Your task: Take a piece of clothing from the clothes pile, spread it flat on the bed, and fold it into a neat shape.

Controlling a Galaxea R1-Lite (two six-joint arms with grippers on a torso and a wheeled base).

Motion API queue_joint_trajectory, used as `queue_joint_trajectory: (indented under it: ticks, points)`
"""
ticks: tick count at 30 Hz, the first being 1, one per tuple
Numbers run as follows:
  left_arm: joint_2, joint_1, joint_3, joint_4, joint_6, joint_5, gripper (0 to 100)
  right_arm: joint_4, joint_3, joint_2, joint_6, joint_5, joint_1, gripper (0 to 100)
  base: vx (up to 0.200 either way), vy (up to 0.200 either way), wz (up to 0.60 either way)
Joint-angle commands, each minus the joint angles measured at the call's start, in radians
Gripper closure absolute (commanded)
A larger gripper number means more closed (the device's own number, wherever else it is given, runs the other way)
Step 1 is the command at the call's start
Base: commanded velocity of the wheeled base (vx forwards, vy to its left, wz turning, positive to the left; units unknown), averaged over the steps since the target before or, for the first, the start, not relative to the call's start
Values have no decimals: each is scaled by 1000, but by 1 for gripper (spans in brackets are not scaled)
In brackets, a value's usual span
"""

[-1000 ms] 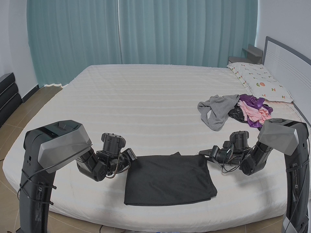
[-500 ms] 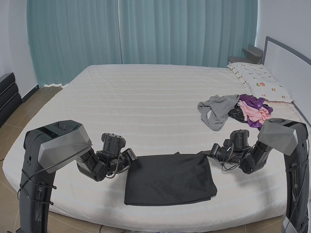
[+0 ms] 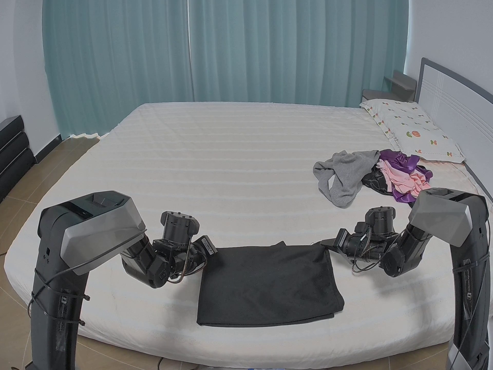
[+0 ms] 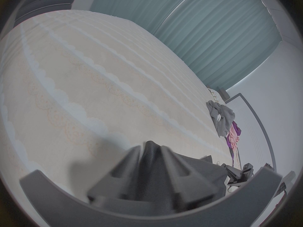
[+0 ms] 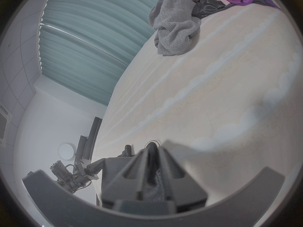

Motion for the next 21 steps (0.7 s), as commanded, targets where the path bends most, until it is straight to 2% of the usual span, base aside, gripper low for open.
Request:
queue_joint_trajectory:
  ticks: [1, 8, 15, 21]
  points:
    - [-5, 0, 2, -1, -5, 0, 0, -3, 15, -11, 2, 1, 1, 0, 0, 0, 0]
    - [-21, 2, 23, -1, -31, -2, 0, -52, 89, -62, -1, -2, -2, 0, 0, 0, 0]
    - [-118, 6, 138, -7, -111, -16, 0, -92, 264, -155, 2, -7, 12, 0, 0, 0, 0]
    - [-123, 2, 193, -79, -114, -16, 0, -95, 390, -212, -6, 1, 2, 0, -200, 0, 0]
